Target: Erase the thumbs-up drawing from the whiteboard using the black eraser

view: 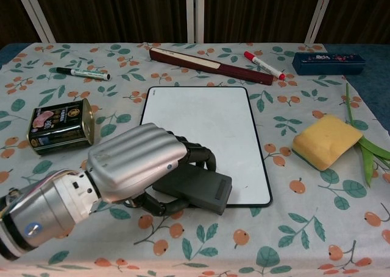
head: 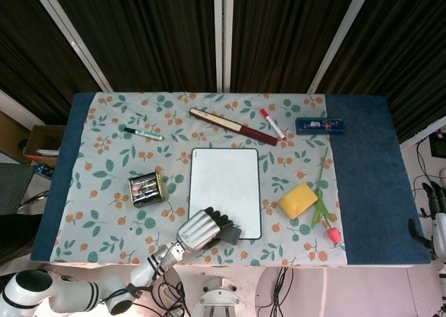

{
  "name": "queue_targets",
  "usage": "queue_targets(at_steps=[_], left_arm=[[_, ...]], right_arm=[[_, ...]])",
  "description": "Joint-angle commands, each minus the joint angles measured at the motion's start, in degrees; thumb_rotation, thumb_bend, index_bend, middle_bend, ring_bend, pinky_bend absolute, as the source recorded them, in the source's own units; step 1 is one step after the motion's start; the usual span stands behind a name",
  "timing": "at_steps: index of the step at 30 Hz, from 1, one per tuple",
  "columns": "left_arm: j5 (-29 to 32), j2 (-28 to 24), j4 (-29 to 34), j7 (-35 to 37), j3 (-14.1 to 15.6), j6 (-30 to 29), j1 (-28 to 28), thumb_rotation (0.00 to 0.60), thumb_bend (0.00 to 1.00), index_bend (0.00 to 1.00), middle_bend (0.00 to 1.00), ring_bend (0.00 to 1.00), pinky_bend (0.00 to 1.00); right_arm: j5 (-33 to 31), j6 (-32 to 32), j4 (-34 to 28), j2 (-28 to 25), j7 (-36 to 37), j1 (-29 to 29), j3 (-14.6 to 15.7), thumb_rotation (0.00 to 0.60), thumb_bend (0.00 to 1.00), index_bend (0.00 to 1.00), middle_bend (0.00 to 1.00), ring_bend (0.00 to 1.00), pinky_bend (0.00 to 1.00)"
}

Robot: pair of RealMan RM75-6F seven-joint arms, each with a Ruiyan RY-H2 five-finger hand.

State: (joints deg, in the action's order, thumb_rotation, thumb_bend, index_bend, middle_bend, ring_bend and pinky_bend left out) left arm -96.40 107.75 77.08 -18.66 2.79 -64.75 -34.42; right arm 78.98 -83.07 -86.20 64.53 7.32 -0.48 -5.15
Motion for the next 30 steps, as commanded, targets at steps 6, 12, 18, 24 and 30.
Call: queue_targets(at_steps=[6,12,18,24,30], left_arm=[[0.7,3.2,-3.2,-1.7,-2.0,1.4,-1.3,0.6,0.51,0.83,0.76,0.64,0.72],[2.3,4.6,-4.9,-2.5,-4.1,2.5,-2.3,0.6,0.51,0.83,0.76,0.64,0.72],[4.4,5.7,-7.0,-2.7,-5.8,3.7,-3.0,0.6,0.51,0.83,0.76,0.64,0.72],[7.0,5.6,-8.9,-2.3,-8.5,4.2,-3.9,0.6,0.51,0.83,0.76,0.64,0.72],[7.7,3.6,-7.6,-1.7,-8.0,3.4,-3.3,0.6,0.51,0.83,0.76,0.64,0.72]], right_arm=[[-0.1,-0.2,0.7,-0.1,1.1,-0.4,0.0,0.6,0.34,0.0,0.0,0.0,0.0],[-0.1,-0.2,1.2,-0.1,1.7,-0.4,-0.1,0.6,0.34,0.0,0.0,0.0,0.0],[0.5,-1.1,1.9,0.1,2.3,-0.5,-0.2,0.6,0.34,0.0,0.0,0.0,0.0],[0.3,-0.9,2.1,0.0,2.7,-0.6,-0.3,0.6,0.34,0.0,0.0,0.0,0.0],[0.3,-0.3,2.3,0.2,2.7,-0.3,-0.3,0.6,0.34,0.0,0.0,0.0,0.0]])
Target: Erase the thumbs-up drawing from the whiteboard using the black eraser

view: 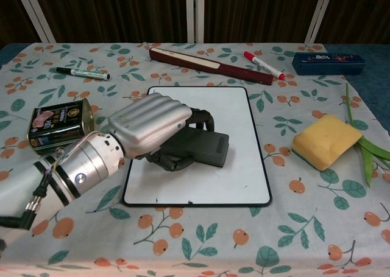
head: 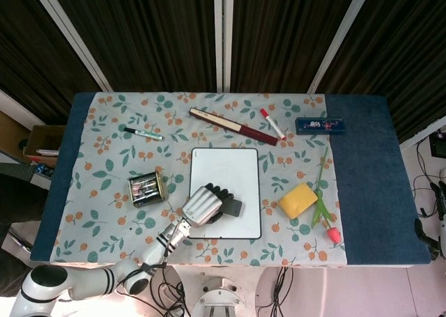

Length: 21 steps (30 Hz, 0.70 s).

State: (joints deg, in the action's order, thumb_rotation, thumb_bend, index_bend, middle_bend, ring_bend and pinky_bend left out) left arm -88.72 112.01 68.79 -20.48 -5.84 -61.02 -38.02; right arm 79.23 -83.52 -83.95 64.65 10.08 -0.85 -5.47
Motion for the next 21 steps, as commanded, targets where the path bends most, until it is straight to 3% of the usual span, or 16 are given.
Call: queue_targets(at_steps=[1,8,21], left_arm=[[-0.2,-0.9,1.2,0.1,1.1,-0.4,0.5,0.6,0.51,0.83,0.76,0.64,0.72],[-3.2,-3.2,5.4,-0.4,5.4,-2.2,1.7,0.6,0.51,0.83,0.76,0.64,0.72],[-6.1,-5.8,12.1,-3.3,8.9,-3.4,2.8,0.6,0.51,0.83,0.76,0.64,0.72]], right_arm=[[0.1,0.2,0.0,0.1,-0.2,0.2,0.1,0.6,0.34,0.0,0.0,0.0,0.0],[0.3,0.3,-0.4,0.2,-0.9,0.4,0.0,0.6,0.34,0.0,0.0,0.0,0.0],[0.6,0.1,-1.2,-0.1,-1.3,0.4,0.1,0.6,0.34,0.0,0.0,0.0,0.0]])
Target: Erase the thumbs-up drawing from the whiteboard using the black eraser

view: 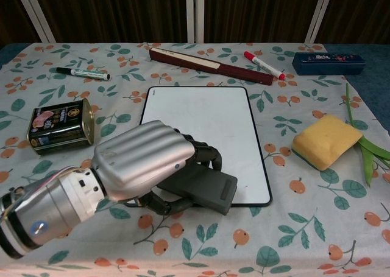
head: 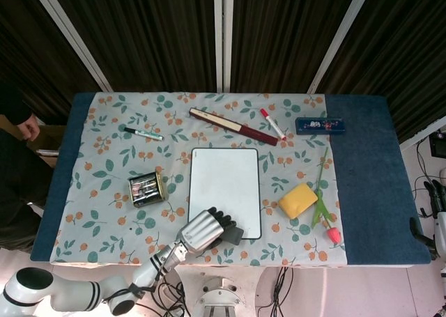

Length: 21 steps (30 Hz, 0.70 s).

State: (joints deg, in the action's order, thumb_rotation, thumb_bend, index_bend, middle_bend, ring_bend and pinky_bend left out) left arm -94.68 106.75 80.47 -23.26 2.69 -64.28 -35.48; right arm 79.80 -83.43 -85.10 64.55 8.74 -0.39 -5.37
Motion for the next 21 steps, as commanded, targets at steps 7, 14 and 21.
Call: queue_targets(at_steps=[7,14,21], left_arm=[[-0.3,-2.3,0.2,-1.9,1.5,-0.4,1.4,0.6,0.51,0.83,0.76,0.64,0.72],[-0.8,-3.8,-1.3,-1.6,2.7,-1.5,2.7,0.6,0.51,0.83,0.76,0.64,0.73],[-1.0,-5.8,-2.2,-0.7,2.9,-2.6,3.7,0.6,0.51,0.83,0.76,0.64,0.73]], right_arm=[[0.0,0.1,-0.1,-0.1,0.1,-0.1,0.1,0.6,0.34,0.0,0.0,0.0,0.0],[-0.1,-0.2,-0.5,-0.3,-0.3,-0.2,0.1,0.6,0.34,0.0,0.0,0.0,0.0],[-0.2,0.1,-1.0,-0.2,-1.1,-0.1,0.2,0.6,0.34,0.0,0.0,0.0,0.0]])
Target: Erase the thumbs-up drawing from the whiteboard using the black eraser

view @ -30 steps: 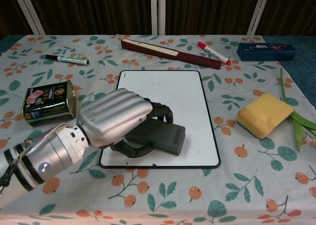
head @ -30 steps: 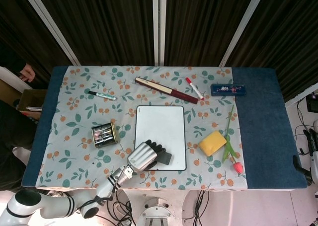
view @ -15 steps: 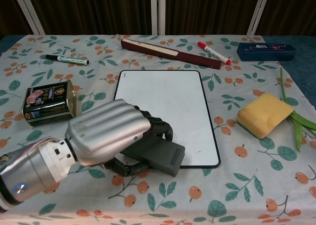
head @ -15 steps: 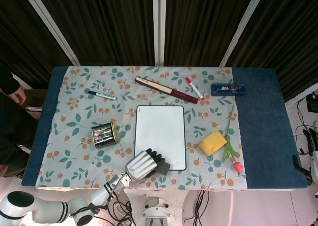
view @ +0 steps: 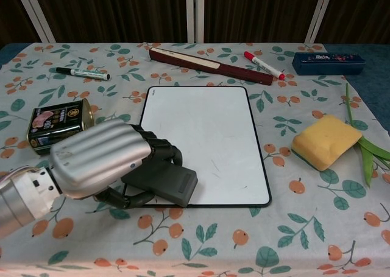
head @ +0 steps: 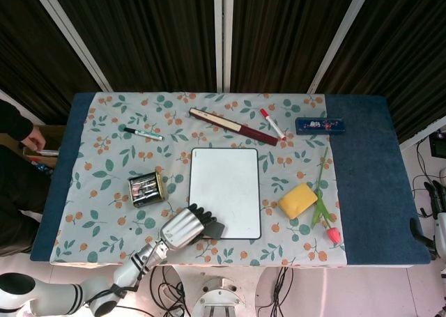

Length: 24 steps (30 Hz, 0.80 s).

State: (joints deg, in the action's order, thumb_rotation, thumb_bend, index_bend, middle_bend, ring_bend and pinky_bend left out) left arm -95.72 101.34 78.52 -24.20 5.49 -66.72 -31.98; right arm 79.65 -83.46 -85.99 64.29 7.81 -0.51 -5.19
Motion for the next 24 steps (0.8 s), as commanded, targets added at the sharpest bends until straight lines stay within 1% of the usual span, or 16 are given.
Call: queue_targets(at_steps=[1,9,15,24], left_arm=[[0.0,-0.6,-0.4,0.4,0.2,-0.2,0.4,0.6,0.51,0.83,0.76,0.64,0.73],[-0.3,-3.2,-1.4,1.4,0.2,-1.1,1.1,0.6,0.51,0.83,0.76,0.64,0.73],[-0.5,-4.9,-1.1,1.8,0.3,-1.5,1.6,0.6,0.51,0.83,0.76,0.64,0.73],[-1.5,-4.8,0.8,2.2,0.5,-1.8,2.0,0.6,0.51,0.83,0.76,0.64,0.73]], right_arm=[[0.0,0.1,-0.1,0.1,-0.3,0.1,0.1,0.6,0.34,0.0,0.0,0.0,0.0],[-0.1,0.2,-0.5,0.1,-0.9,0.2,0.0,0.6,0.34,0.0,0.0,0.0,0.0],[-0.2,0.3,-0.5,0.2,-1.0,0.2,0.1,0.6,0.34,0.0,0.0,0.0,0.0],[0.2,-0.1,-0.9,0.1,-1.4,0.1,0.2,0.6,0.34,0.0,0.0,0.0,0.0]])
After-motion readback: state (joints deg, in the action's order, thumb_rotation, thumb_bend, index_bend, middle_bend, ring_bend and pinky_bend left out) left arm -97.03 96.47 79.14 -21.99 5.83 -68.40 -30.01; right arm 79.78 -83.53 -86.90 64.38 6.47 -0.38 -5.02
